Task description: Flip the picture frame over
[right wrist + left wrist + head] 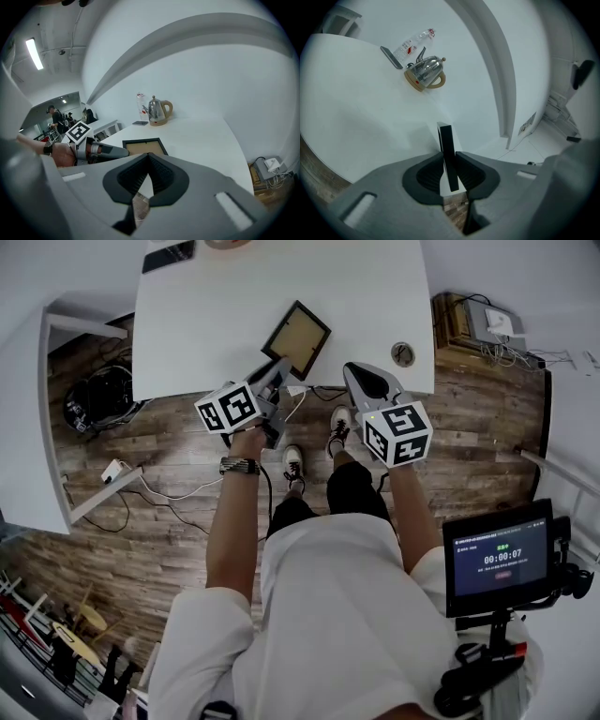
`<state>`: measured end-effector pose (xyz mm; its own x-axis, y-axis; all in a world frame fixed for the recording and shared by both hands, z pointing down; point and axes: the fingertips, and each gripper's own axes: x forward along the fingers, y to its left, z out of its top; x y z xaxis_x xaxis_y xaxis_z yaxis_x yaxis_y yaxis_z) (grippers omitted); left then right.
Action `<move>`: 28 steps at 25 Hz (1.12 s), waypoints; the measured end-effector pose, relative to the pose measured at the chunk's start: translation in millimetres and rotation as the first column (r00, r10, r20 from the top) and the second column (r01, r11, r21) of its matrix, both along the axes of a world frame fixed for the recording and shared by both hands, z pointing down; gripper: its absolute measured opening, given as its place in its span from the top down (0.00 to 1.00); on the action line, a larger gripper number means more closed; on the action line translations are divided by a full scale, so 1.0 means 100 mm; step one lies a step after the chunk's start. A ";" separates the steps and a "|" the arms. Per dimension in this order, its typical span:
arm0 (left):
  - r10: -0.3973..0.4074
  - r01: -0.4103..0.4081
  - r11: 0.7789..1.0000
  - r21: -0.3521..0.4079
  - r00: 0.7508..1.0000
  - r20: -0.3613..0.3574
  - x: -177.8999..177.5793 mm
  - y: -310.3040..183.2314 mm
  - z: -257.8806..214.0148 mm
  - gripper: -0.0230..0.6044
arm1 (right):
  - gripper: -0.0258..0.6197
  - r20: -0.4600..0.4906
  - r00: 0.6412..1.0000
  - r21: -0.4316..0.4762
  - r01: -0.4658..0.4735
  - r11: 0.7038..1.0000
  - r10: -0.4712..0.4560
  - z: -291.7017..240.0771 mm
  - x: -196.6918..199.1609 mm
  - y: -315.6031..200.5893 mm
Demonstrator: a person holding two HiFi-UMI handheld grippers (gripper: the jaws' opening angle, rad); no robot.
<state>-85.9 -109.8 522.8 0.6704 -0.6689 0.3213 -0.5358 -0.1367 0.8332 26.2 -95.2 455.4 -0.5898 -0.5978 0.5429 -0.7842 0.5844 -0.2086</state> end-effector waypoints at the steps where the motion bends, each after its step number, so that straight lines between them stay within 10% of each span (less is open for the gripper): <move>1: 0.001 -0.001 1.000 -0.005 1.000 0.010 0.00 0.01 0.03 0.83 | 0.96 -0.001 1.000 -0.003 0.000 1.000 0.000 0.01 0.00 0.01; 28: 0.045 -0.045 0.999 -0.009 0.951 0.306 -0.02 0.07 0.28 0.78 | 0.96 -0.016 1.000 -0.036 0.010 0.999 -0.010 0.11 0.02 0.12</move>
